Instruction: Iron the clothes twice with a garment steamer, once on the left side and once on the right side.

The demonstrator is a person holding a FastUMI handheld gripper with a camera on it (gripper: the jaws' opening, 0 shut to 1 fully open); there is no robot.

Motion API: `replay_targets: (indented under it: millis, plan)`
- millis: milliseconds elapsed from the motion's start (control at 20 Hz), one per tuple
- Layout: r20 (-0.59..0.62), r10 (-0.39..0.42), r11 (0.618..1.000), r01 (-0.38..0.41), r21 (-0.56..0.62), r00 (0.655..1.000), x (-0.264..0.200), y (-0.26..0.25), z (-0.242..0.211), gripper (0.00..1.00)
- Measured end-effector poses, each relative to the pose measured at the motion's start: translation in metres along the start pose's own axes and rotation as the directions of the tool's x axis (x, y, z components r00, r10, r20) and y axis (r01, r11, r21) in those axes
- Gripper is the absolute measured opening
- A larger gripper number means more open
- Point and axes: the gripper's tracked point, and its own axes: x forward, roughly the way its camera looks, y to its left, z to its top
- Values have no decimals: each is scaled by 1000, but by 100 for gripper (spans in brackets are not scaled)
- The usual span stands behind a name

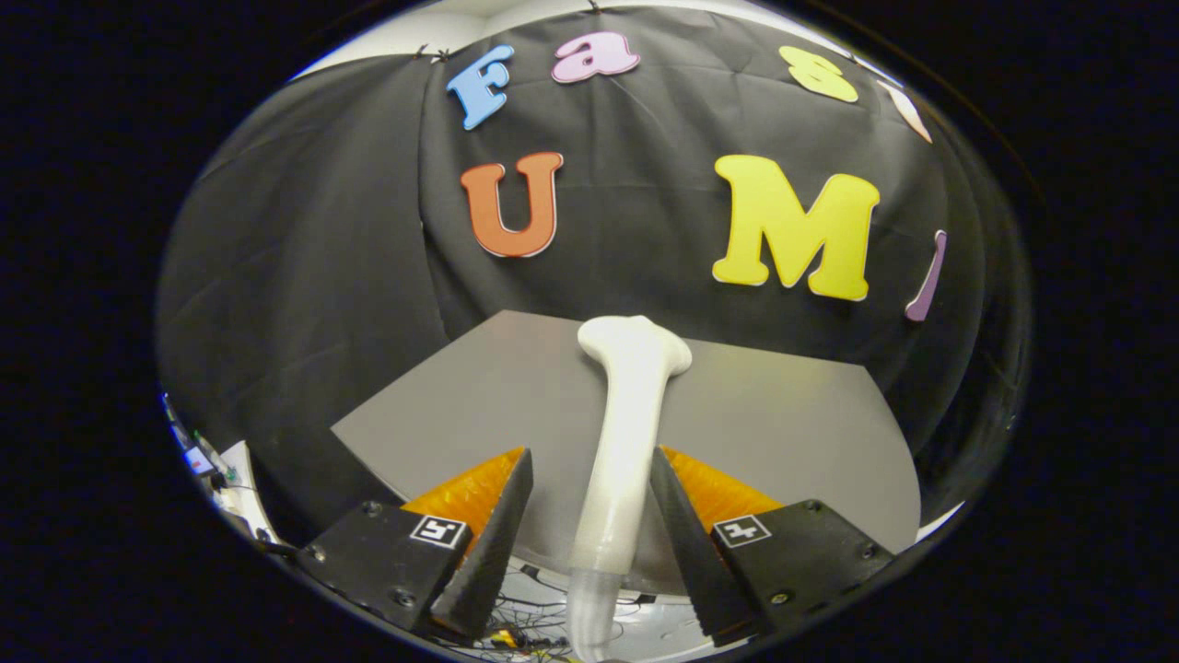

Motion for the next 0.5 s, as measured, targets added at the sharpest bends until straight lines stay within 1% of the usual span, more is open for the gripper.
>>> replay_targets:
  millis: [50,100,150,200,300,350,500]
  plan:
    - [-31,-24,1000,25,12,999,8,-6,-5,80]
    - [-86,-31,998,35,48,996,16,-10,-16,73]
    - [-45,-40,996,43,74,998,15,-11,-7,67]
    - [-81,-42,993,50,103,996,10,-14,-5,60]
    - [-85,-31,988,44,150,996,16,-12,-10,43]
    - [-85,-21,987,35,157,996,15,-11,-10,40]
    - [-81,4,982,12,190,997,9,-13,-10,37]
